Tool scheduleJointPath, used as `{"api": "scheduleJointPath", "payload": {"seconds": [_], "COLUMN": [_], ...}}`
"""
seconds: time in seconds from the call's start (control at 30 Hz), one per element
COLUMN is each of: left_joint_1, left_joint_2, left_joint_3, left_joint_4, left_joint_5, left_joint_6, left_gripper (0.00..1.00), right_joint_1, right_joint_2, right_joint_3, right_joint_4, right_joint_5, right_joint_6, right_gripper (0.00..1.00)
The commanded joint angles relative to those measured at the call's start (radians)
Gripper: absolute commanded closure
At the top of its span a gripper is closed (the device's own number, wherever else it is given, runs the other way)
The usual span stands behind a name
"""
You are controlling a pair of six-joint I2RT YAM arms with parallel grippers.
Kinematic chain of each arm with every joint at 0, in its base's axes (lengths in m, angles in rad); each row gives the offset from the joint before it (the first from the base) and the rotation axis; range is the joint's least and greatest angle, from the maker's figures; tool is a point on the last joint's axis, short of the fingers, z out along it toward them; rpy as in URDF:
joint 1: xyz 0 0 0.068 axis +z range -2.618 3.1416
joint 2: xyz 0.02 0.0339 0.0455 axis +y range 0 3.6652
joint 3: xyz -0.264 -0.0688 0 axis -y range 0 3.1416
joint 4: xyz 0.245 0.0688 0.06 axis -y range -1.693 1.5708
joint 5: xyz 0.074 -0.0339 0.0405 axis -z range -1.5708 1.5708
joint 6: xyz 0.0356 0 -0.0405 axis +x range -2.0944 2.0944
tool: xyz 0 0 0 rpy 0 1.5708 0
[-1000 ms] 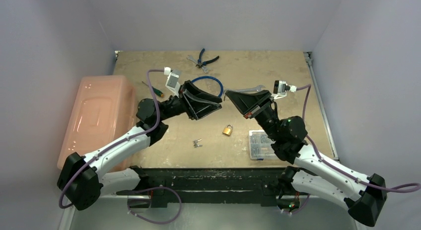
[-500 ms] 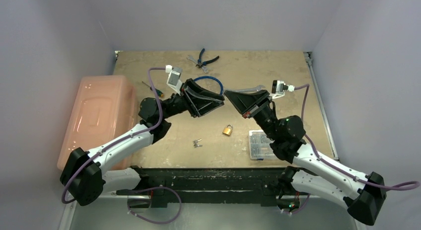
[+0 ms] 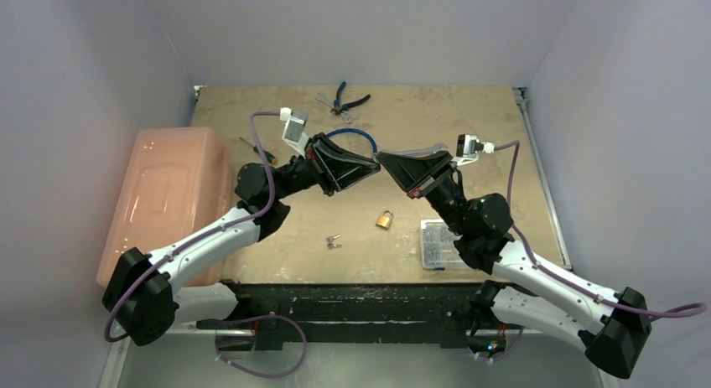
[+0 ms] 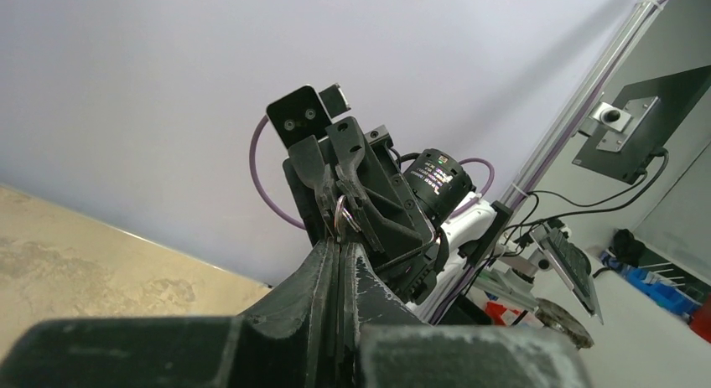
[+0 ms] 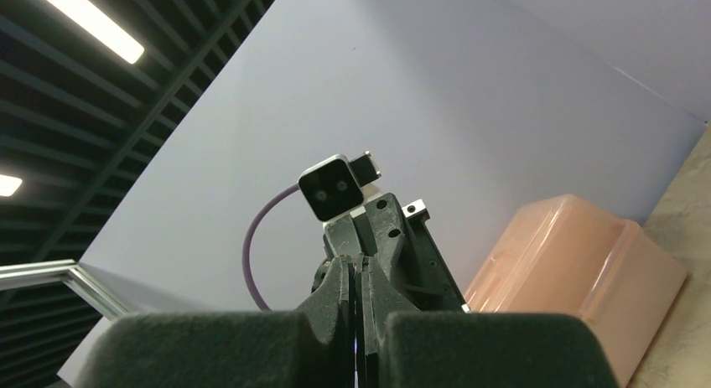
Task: Unlock with the key
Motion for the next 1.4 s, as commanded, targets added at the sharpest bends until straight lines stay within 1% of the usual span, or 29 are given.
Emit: {"api": "scheduleJointPath", "payload": {"seconds": [0.0,0.07,0.13,0.23,0.33,0.37,0.4,0.47,0.5,0.53,0.67,0.77,0.87,0.93,1.07,1.2,1.3,1.37], "left_joint_1": [-0.006,-0.007,-0.007,-0.007,-0.007,-0.006,-0.007,-0.006,-0.006,-0.007,-0.006,-0.006,-0.006,-0.007,-0.006,-0.006,-0.006,-0.008], "left_joint_2": [-0.018,-0.032,-0.050,-0.088,-0.124,-0.130,-0.136,-0.147,-0.151,-0.152,-0.133,-0.109,-0.081,-0.081,-0.078,-0.064,-0.057,-0.042], "left_joint_3": [0.041,0.051,0.075,0.123,0.178,0.201,0.225,0.271,0.290,0.308,0.402,0.463,0.506,0.505,0.480,0.462,0.462,0.467], "left_joint_4": [0.007,-0.045,-0.150,-0.397,-0.640,-0.745,-0.809,-0.955,-1.036,-1.112,-1.375,-1.543,-1.662,-1.677,-1.682,-1.730,-1.768,-1.819], "left_joint_5": [-0.009,-0.005,-0.006,-0.022,-0.051,-0.058,-0.063,-0.079,-0.086,-0.096,-0.139,-0.209,-0.250,-0.260,-0.225,-0.198,-0.196,-0.247], "left_joint_6": [0.018,0.045,0.098,0.217,0.336,0.388,0.427,0.497,0.530,0.560,0.675,0.736,0.789,0.800,0.808,0.796,0.778,0.750], "left_gripper": [1.00,1.00,1.00,1.00,1.00,1.00,1.00,1.00,1.00,1.00,1.00,1.00,1.00,1.00,1.00,1.00,1.00,1.00], "right_joint_1": [-0.003,-0.003,-0.003,-0.003,-0.003,-0.003,-0.003,-0.002,-0.003,-0.003,-0.003,-0.003,-0.003,-0.003,-0.003,-0.003,-0.003,-0.003], "right_joint_2": [-0.001,0.000,-0.006,-0.011,-0.038,-0.052,-0.068,-0.103,-0.119,-0.137,-0.214,-0.257,-0.258,-0.227,-0.133,-0.108,-0.091,-0.077], "right_joint_3": [-0.003,0.001,0.011,0.031,0.035,0.042,0.050,0.066,0.073,0.076,0.078,0.099,0.106,0.128,0.209,0.217,0.200,0.172], "right_joint_4": [0.044,0.039,-0.002,-0.071,-0.135,-0.173,-0.220,-0.315,-0.366,-0.408,-0.520,-0.623,-0.655,-0.678,-0.800,-0.806,-0.806,-0.799], "right_joint_5": [-0.031,-0.064,-0.082,-0.116,-0.136,-0.134,-0.128,-0.112,-0.094,-0.079,-0.052,-0.026,-0.074,-0.144,-0.248,-0.307,-0.368,-0.397], "right_joint_6": [0.001,0.005,-0.007,-0.045,-0.086,-0.107,-0.135,-0.198,-0.232,-0.266,-0.440,-0.552,-0.658,-0.728,-0.854,-0.906,-0.938,-0.953], "right_gripper": [1.00,1.00,1.00,0.89,0.71,0.65,0.58,0.39,0.35,0.33,0.27,0.25,0.25,0.25,0.25,0.26,0.28,0.29]}}
